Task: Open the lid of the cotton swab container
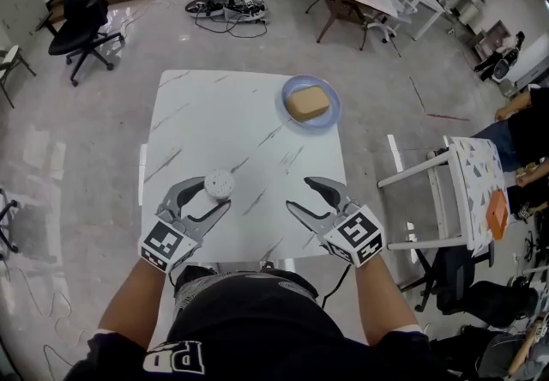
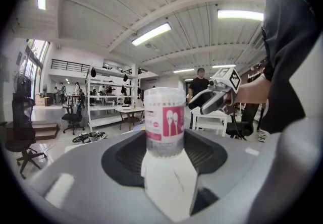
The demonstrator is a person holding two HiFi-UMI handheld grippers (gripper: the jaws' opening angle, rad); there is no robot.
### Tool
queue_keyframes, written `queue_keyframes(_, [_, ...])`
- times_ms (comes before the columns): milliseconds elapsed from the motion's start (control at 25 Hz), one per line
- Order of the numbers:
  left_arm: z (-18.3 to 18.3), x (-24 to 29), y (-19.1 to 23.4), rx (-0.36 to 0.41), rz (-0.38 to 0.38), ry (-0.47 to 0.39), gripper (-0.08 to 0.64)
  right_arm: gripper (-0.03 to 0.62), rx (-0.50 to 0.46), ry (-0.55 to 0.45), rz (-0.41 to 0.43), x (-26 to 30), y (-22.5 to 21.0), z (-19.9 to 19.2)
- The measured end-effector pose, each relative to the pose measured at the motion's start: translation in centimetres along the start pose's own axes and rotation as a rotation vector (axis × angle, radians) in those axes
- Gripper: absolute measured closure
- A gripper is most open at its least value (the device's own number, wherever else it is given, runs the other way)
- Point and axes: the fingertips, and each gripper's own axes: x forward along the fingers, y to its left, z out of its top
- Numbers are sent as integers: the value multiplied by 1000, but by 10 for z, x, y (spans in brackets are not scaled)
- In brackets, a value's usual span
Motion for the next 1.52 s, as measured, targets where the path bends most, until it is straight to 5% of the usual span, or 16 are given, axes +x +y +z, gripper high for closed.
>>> queue_keyframes(520, [-3, 9, -8, 14, -26, 3, 273, 367, -202, 14, 232, 4, 30, 68])
queue_keyframes(840, [-1, 9, -14, 12, -29, -1, 273, 367, -388, 144, 374, 17, 55, 87])
queue_keyframes(1320, [-2, 15, -18, 16, -32, -7, 273, 367, -487, 220, 452, 53, 90, 111])
queue_keyframes(1520, [1, 14, -23, 25, -60, -13, 273, 349, -560, 326, 513, 63, 100, 94])
